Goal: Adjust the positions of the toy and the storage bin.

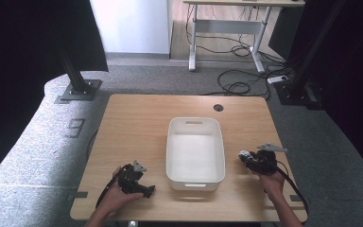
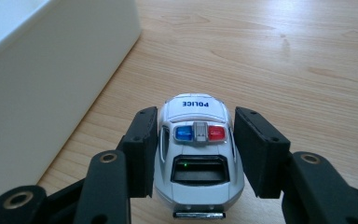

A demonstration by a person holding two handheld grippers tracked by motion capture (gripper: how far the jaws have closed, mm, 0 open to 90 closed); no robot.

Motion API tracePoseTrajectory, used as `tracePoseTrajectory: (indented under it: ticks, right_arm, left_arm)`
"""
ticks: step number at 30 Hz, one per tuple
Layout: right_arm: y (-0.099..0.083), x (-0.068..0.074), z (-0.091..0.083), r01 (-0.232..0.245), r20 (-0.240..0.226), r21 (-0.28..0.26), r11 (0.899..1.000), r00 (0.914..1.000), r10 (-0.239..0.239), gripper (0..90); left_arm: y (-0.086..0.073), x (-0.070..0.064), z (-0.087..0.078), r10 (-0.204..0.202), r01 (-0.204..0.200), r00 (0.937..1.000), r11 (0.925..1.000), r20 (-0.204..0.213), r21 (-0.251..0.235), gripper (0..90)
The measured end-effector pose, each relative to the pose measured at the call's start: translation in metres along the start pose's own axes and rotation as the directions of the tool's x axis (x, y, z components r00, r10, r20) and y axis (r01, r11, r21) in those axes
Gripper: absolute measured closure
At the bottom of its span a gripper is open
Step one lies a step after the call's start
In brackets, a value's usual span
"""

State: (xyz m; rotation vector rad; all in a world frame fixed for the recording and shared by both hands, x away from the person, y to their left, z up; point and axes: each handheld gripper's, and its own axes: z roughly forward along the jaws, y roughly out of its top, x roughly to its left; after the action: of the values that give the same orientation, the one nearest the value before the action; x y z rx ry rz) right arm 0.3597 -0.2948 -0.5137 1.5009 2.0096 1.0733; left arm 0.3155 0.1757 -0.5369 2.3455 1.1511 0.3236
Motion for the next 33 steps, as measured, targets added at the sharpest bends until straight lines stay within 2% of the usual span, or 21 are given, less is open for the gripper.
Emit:
tracePoseTrajectory:
  ticks: [5,11,24,33]
  right_arm:
    - [0.000,0.005,0.006,0.009,-0.006,0.004,1.000,0.9999,-0.009,51.0]
    - [-0.002,0.006,0.012,0.021,0.008,0.021,1.000,0.9997,-0.021,51.0]
    - [-0.009,0.009,0.026,0.060,0.035,0.081,0.995,0.9974,-0.063,50.9]
    - [-0.011,0.011,0.027,0.073,0.043,0.080,0.994,0.9962,-0.076,50.9]
  left_arm:
    - [0.000,0.000,0.000,0.000,0.000,1.0000,1.0000,0.000,-0.001,0.0]
    - [0.000,0.000,0.000,-0.001,0.001,1.0000,1.0000,0.000,-0.002,0.0]
    - [-0.001,0.000,0.000,0.000,0.000,1.0000,1.0000,0.001,-0.002,0.0]
    - [-0.001,0.000,-0.001,0.000,0.000,1.0000,1.0000,0.001,-0.001,0.0]
